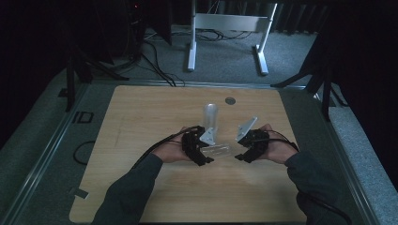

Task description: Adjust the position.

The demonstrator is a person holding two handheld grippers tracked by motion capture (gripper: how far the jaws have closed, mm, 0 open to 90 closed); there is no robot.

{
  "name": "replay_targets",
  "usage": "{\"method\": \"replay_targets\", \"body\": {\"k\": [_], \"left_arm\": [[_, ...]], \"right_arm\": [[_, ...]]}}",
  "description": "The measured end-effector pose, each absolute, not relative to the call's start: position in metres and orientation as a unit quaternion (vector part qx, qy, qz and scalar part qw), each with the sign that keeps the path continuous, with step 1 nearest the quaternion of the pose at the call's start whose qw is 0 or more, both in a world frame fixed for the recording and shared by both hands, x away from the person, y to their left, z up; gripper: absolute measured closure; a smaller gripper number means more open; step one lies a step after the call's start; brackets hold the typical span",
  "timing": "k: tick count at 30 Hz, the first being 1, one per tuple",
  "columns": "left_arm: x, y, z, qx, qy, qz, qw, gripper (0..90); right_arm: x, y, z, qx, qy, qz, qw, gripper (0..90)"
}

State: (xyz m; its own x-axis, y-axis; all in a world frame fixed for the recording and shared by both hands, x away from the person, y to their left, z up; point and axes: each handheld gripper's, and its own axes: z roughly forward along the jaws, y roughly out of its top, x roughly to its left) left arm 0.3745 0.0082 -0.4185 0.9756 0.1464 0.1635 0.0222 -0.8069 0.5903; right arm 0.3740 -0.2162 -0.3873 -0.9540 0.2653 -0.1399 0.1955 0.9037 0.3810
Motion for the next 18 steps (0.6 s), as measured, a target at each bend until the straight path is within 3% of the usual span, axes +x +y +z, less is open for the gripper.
{"method": "replay_targets", "body": {"k": [18], "left_arm": [[0.370, 0.001, -0.425, 0.952, 0.027, 0.111, 0.283, 29.4]], "right_arm": [[0.372, -0.204, -0.383, 0.095, 0.977, 0.173, 0.078, 36.0]]}}
